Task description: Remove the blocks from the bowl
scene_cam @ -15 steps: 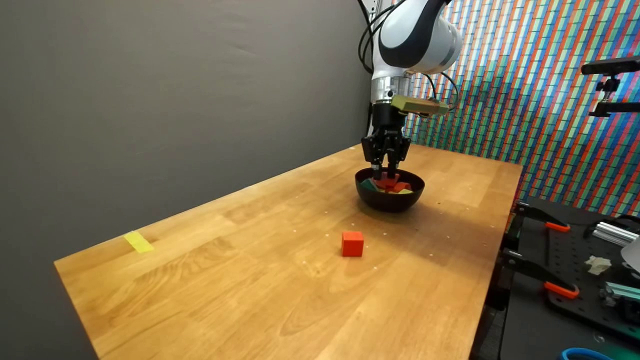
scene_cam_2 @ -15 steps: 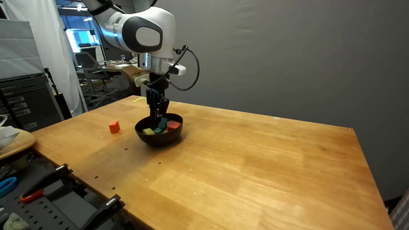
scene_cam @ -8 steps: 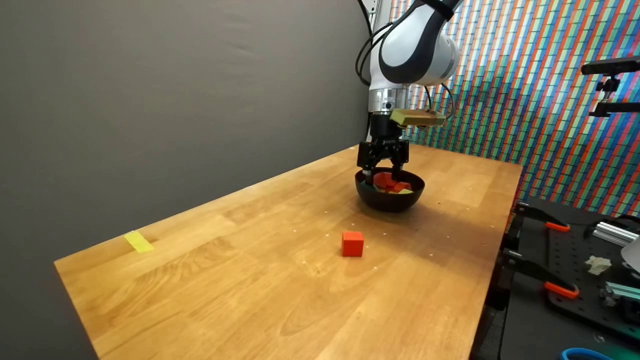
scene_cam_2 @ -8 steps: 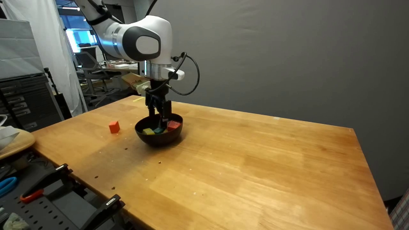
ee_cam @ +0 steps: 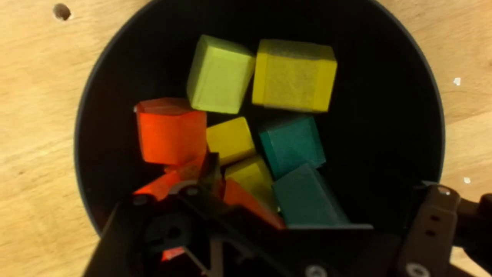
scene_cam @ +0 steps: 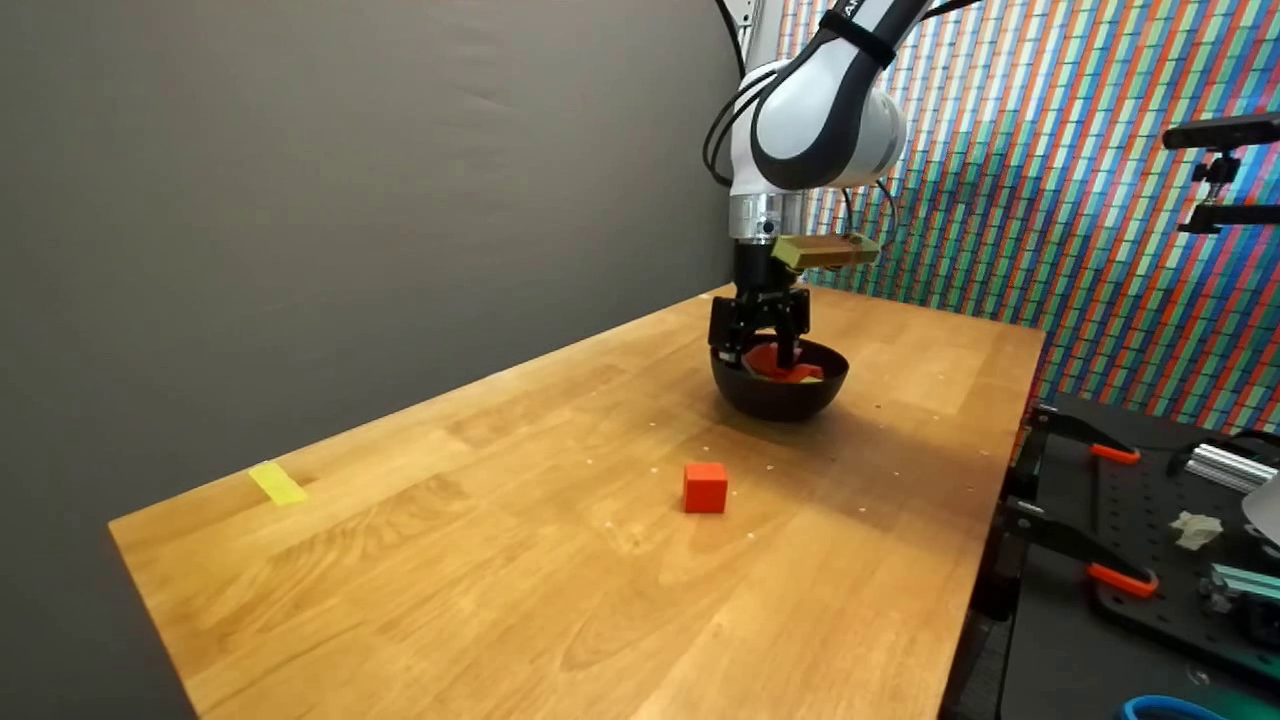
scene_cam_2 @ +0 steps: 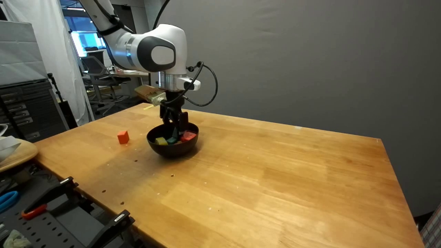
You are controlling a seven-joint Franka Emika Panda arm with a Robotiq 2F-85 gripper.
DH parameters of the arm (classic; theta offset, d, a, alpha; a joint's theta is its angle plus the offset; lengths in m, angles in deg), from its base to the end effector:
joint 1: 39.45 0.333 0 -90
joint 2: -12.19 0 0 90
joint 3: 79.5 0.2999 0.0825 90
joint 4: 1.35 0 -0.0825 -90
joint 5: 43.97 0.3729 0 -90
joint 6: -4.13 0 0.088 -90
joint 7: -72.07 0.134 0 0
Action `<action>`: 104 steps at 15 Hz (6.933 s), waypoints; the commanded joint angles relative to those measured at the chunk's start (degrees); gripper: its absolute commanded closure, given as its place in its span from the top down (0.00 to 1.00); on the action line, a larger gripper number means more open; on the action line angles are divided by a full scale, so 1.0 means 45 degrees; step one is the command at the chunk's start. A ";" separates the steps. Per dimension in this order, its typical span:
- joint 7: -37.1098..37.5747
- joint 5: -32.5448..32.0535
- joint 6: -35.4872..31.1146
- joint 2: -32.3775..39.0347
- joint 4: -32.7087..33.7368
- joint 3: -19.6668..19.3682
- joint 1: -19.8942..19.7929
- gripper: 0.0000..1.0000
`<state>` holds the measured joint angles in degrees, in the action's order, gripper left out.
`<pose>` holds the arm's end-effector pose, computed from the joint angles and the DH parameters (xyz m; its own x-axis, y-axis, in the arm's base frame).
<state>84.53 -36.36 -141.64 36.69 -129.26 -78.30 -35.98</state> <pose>0.5154 0.0432 0.1362 0.9607 -0.2440 -0.1321 -0.2514 -0.9670 -0.0424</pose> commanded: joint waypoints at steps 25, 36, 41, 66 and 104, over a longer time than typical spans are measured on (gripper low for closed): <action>0.0691 -0.1415 0.1316 -0.4454 -0.1969 0.0021 0.0843 0.21; 0.1356 -0.3061 0.1271 -0.0747 0.1371 0.1532 0.2419 0.22; 0.1478 -0.3818 0.1661 0.0946 0.3108 0.0890 0.3071 0.44; 0.1825 0.0713 -0.1139 -0.2008 -0.0865 0.0289 0.0338 1.00; -0.2229 0.4390 0.1359 -0.1750 -0.0901 0.0968 -0.1864 0.25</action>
<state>78.02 -20.05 -137.53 36.44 -128.87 -74.85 -41.81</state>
